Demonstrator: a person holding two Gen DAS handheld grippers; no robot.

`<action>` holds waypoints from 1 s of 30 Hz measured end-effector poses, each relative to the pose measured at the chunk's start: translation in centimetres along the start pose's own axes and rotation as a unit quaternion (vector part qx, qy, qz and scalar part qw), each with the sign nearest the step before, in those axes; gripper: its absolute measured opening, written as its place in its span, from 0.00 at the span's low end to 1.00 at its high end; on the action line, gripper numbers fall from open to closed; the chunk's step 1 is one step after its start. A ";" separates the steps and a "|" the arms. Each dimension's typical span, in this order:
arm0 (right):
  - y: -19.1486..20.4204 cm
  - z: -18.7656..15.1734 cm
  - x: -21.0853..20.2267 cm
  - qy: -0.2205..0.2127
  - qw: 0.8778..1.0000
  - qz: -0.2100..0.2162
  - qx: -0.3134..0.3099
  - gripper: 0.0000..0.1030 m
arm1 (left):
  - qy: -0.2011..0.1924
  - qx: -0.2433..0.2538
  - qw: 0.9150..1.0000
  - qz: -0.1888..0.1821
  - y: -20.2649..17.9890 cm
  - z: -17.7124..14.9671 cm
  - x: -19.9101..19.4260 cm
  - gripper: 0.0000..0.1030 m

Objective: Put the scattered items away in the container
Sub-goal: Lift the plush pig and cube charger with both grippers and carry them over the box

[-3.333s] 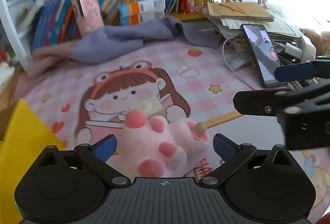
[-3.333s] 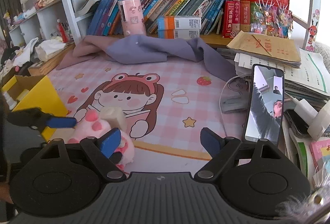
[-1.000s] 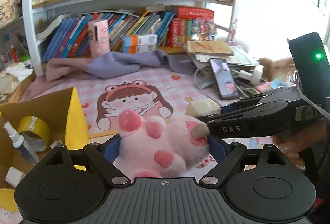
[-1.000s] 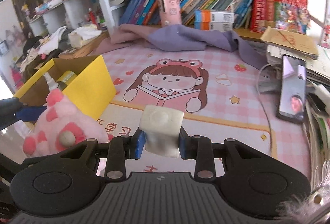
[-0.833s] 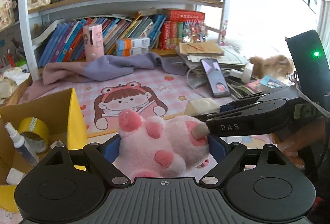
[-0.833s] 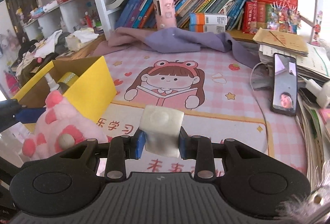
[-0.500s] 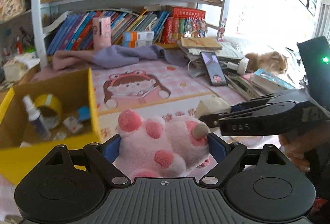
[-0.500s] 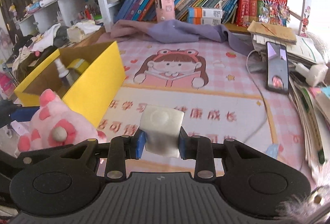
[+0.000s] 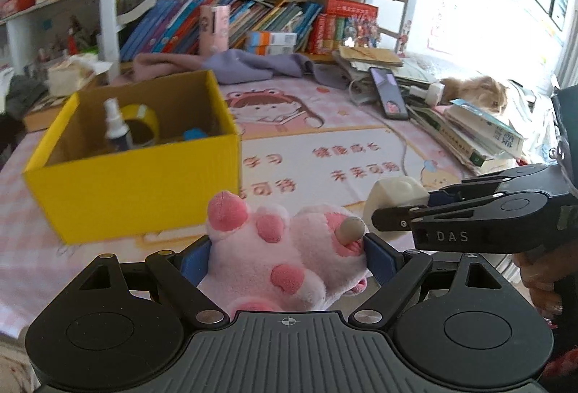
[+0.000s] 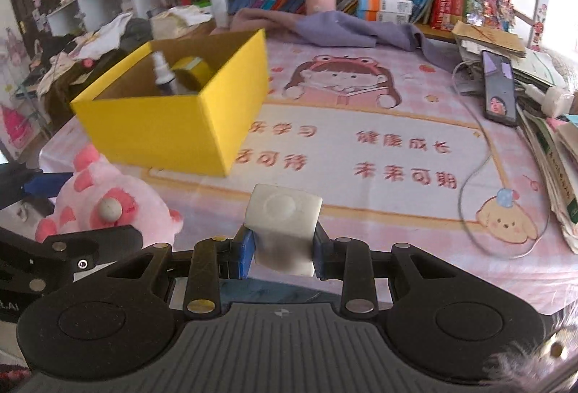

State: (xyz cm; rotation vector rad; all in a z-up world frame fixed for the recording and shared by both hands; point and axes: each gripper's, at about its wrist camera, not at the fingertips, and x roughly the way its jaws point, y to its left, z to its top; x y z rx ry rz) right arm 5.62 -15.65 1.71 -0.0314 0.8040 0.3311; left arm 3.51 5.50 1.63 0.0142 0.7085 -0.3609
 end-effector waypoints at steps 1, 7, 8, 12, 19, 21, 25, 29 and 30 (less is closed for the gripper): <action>0.6 -0.1 0.0 0.003 1.000 0.004 -0.005 0.29 | 0.000 -0.004 1.000 0.003 0.3 -0.3 -0.4 0.86; 3.5 -0.4 0.1 0.013 0.999 0.024 -0.038 0.29 | 0.001 -0.030 0.999 0.029 2.1 -1.8 -1.9 0.86; 4.0 -0.4 0.2 0.014 0.999 0.028 -0.044 0.29 | 0.000 -0.034 0.999 0.033 2.3 -2.0 -2.1 0.86; 5.3 -0.3 0.4 0.016 0.997 0.040 -0.063 0.29 | 0.000 -0.041 0.998 0.046 3.1 -2.4 -2.7 0.86; 6.9 -0.1 0.7 0.021 0.995 0.056 -0.080 0.29 | -0.002 -0.052 0.997 0.061 4.3 -3.1 -3.6 0.86; 7.2 -0.2 0.8 0.022 0.994 0.060 -0.083 0.29 | -0.001 -0.056 0.996 0.064 4.6 -3.3 -3.7 0.86; 7.9 -0.2 1.0 0.026 0.994 0.069 -0.087 0.29 | 0.002 -0.062 0.996 0.068 5.0 -3.5 -4.0 0.86; 8.6 -0.1 1.2 0.028 0.992 0.079 -0.095 0.29 | 0.002 -0.066 0.995 0.075 5.4 -3.6 -4.2 0.86; 8.8 -0.1 1.3 0.028 0.991 0.082 -0.097 0.29 | 0.002 -0.068 0.995 0.078 5.6 -3.7 -4.3 0.86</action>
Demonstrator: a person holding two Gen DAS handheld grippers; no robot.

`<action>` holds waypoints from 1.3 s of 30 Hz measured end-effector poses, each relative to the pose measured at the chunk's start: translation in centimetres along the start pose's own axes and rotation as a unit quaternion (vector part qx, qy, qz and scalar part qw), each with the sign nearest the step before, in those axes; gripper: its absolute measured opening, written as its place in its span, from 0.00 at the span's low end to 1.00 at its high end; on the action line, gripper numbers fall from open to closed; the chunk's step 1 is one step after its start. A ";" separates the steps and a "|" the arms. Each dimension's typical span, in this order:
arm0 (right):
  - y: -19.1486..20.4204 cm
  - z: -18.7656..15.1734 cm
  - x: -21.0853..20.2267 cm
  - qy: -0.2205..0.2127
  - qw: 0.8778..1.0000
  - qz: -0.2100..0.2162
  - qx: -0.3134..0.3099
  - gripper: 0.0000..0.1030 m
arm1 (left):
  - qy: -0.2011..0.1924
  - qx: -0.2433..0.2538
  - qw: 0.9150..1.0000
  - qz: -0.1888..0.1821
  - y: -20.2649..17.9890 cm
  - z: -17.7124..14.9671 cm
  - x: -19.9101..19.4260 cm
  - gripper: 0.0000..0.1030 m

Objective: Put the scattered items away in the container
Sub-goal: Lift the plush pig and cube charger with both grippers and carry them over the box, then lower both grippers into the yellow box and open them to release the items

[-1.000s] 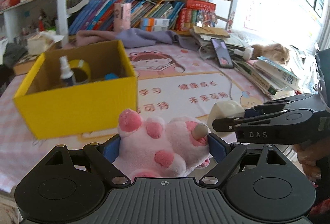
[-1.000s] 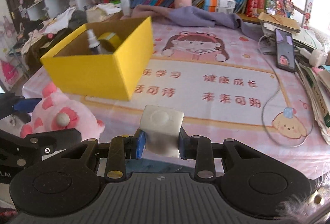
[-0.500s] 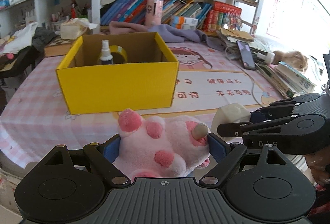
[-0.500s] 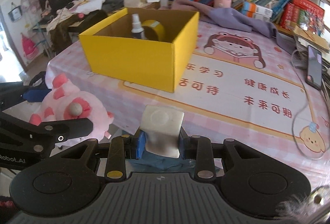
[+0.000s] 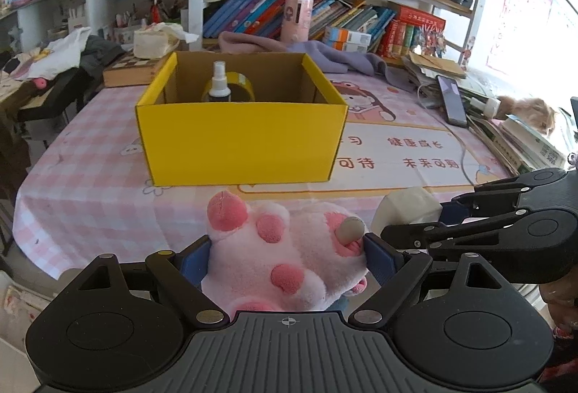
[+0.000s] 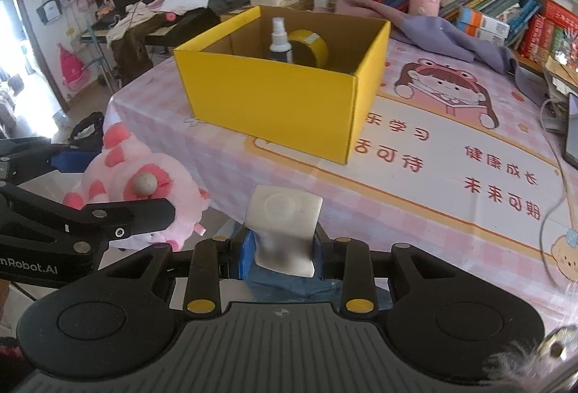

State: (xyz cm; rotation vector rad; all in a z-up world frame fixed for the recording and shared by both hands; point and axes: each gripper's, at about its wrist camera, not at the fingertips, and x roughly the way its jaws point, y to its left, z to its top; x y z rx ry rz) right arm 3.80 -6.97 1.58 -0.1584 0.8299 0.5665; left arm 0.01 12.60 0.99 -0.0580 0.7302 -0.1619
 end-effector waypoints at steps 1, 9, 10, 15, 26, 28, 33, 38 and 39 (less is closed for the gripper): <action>0.2 0.2 0.1 0.000 1.000 0.004 -0.003 0.29 | 0.000 -0.002 1.000 0.004 0.2 0.0 -0.1 0.86; 1.2 1.4 1.3 0.001 0.999 0.037 -0.023 0.29 | -0.001 -0.023 0.999 0.032 1.8 0.1 -0.5 0.86; 1.3 1.6 1.5 0.000 0.999 0.041 -0.026 0.29 | -0.001 -0.025 0.999 0.034 1.9 0.2 -0.5 0.86; 1.6 2.7 2.1 -0.012 0.998 0.055 -0.041 0.29 | -0.016 -0.032 0.998 0.047 2.6 1.0 -0.5 0.86; 0.1 7.9 2.3 -0.103 0.989 0.062 -0.089 0.29 | -0.066 -0.014 0.995 0.068 3.3 5.9 0.7 0.86; -0.5 9.3 2.2 -0.123 0.986 0.060 -0.093 0.29 | -0.077 -0.008 0.994 0.072 3.3 7.2 1.1 0.86; -2.5 12.8 2.9 -0.153 0.982 0.055 -0.093 0.29 | -0.098 0.005 0.992 0.078 3.4 10.3 2.6 0.86; -4.6 15.5 4.8 -0.155 0.982 0.041 -0.095 0.29 | -0.101 0.020 0.991 0.080 3.4 13.0 4.9 0.86; -4.9 15.9 5.4 -0.152 0.983 0.037 -0.098 0.29 | -0.098 0.023 0.992 0.079 3.4 13.4 5.6 0.86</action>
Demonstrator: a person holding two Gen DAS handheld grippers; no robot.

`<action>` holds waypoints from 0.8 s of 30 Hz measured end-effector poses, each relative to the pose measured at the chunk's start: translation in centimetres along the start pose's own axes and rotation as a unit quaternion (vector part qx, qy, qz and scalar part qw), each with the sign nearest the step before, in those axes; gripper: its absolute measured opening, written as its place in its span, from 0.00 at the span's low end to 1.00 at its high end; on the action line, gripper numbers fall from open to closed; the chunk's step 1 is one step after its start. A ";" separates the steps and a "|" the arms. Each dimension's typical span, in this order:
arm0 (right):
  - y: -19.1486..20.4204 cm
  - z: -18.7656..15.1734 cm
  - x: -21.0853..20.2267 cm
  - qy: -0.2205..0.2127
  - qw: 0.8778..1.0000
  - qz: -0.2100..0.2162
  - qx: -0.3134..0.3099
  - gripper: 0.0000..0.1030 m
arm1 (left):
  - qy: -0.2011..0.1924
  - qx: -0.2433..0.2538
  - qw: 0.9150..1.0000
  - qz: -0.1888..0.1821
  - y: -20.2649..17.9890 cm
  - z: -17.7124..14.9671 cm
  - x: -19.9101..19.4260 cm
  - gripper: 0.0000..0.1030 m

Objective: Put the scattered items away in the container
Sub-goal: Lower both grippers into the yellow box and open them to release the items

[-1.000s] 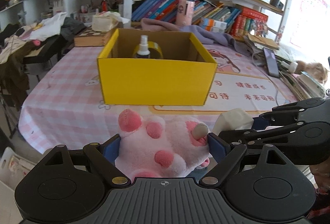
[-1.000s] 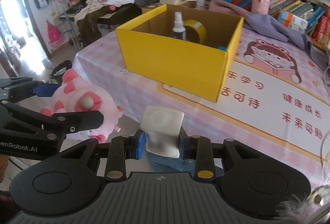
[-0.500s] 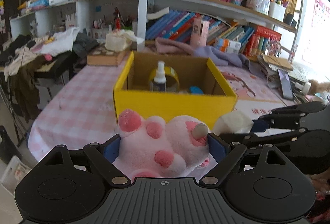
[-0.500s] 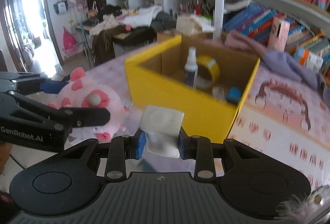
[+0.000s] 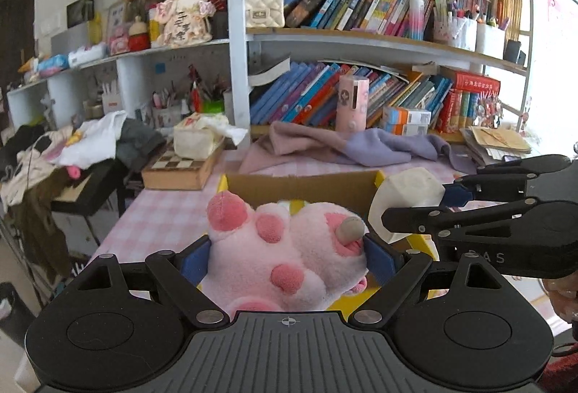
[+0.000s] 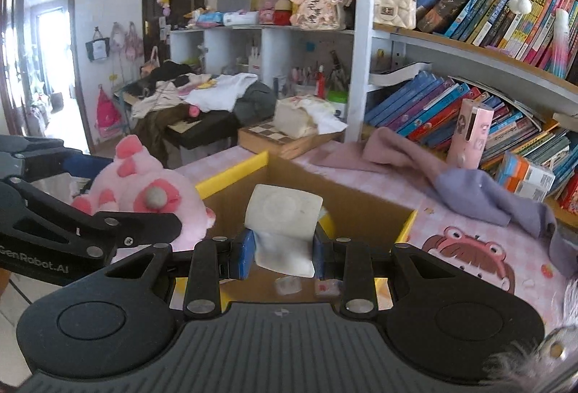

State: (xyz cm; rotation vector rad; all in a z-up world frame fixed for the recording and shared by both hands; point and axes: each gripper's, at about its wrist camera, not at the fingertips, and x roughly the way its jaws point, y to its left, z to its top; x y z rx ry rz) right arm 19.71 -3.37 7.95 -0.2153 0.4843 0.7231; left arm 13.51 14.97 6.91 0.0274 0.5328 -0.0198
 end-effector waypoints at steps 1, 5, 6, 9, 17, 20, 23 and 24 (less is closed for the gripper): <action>-0.5 0.2 0.7 0.005 1.000 -0.003 -0.004 0.29 | 0.004 0.002 1.000 -0.001 -0.1 0.3 0.7 0.86; -2.3 0.6 3.7 0.033 0.999 -0.010 -0.020 0.29 | 0.024 0.017 1.000 -0.003 -0.4 1.0 3.7 0.86; -2.6 0.6 4.5 0.039 0.999 -0.012 -0.026 0.29 | 0.029 0.022 0.999 -0.004 -0.5 1.0 4.5 0.86; -3.4 0.7 7.6 0.073 0.996 -0.015 -0.053 0.29 | 0.050 0.040 0.998 -0.003 -0.6 1.2 7.1 0.86; -4.4 0.6 14.8 0.167 0.979 -0.014 -0.115 0.29 | 0.122 0.062 0.991 -0.006 -0.6 0.4 12.7 0.86; -4.5 0.6 16.3 0.180 0.975 -0.011 -0.131 0.29 | 0.135 0.069 0.988 -0.006 -0.8 0.3 13.8 0.87; -4.6 0.6 17.3 0.188 0.972 -0.012 -0.139 0.29 | 0.145 0.068 0.987 -0.009 -0.8 0.2 14.5 0.89; -4.6 0.6 17.5 0.189 0.972 -0.011 -0.139 0.29 | 0.148 0.068 0.987 -0.008 -0.8 0.1 14.6 0.90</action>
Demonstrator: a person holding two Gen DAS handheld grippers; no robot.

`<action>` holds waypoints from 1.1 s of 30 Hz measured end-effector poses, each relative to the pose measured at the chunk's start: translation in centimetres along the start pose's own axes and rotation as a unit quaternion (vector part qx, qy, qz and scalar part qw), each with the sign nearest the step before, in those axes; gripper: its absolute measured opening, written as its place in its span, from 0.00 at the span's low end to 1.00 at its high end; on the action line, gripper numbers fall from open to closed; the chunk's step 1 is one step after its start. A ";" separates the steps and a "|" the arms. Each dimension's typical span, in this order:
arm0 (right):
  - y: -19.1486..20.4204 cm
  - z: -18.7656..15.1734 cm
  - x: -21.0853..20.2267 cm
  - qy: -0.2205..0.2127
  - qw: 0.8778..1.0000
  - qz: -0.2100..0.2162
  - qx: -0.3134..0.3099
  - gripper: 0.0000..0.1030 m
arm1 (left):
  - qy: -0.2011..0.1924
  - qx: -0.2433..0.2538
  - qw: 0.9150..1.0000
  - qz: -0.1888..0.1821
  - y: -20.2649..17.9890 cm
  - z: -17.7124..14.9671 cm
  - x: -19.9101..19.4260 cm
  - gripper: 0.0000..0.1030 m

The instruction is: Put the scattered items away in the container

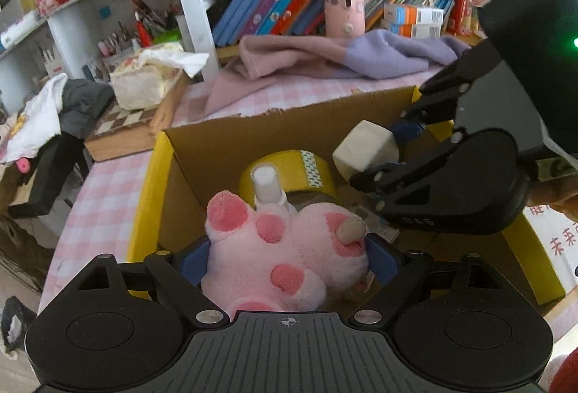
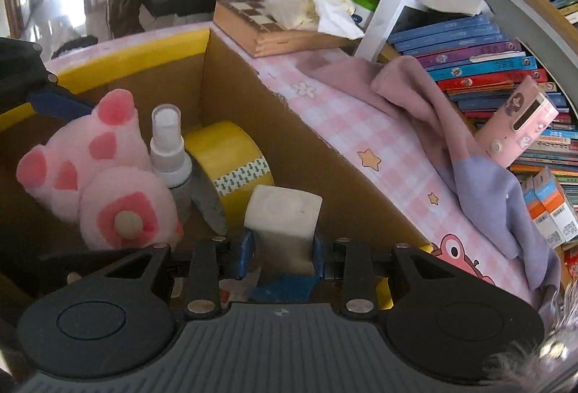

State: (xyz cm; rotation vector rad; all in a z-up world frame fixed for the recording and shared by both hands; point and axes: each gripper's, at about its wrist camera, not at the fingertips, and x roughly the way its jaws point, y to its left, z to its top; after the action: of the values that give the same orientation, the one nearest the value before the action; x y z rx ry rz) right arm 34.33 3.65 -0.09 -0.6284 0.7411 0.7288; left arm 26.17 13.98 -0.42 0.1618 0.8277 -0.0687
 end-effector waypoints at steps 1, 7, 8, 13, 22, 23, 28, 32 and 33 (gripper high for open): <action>0.0 0.0 0.1 0.000 1.000 0.001 0.001 0.30 | 0.002 0.000 1.000 0.000 0.0 -0.1 0.1 0.90; 0.0 0.1 -0.8 -0.023 1.000 -0.003 0.011 0.51 | -0.005 -0.006 1.000 0.006 0.1 -0.1 -0.2 0.92; 0.0 0.1 -1.1 -0.028 0.999 -0.006 0.014 0.54 | -0.010 -0.005 1.000 0.009 0.0 0.0 -0.5 0.92; -0.1 -0.1 -3.5 -0.062 0.997 -0.018 0.037 0.57 | -0.042 0.001 0.999 0.029 -0.3 0.2 -2.4 0.94; 0.4 -1.2 -9.6 -0.138 0.983 -0.041 0.110 0.64 | -0.114 -0.022 0.992 0.046 -0.8 0.0 -7.6 0.95; 0.6 -1.5 -10.3 -0.146 0.981 -0.044 0.119 0.65 | -0.121 -0.024 0.991 0.048 -0.9 -0.2 -8.2 0.95; 1.7 -2.9 -13.6 -0.176 0.971 -0.058 0.154 0.69 | -0.154 -0.033 0.986 0.049 -1.6 -1.3 -11.5 0.96; 3.1 -4.5 -16.2 -0.193 0.963 -0.071 0.173 0.72 | -0.176 -0.036 0.983 0.047 -2.3 -2.7 -13.8 0.98; 3.5 -4.9 -16.8 -0.196 0.962 -0.074 0.177 0.72 | -0.180 -0.037 0.982 0.046 -2.5 -3.1 -14.3 0.98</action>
State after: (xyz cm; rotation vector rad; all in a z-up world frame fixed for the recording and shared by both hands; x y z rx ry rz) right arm 21.08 -3.86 9.14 -0.1996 0.4354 0.5421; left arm 13.94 11.99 7.74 0.1135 0.4592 0.0195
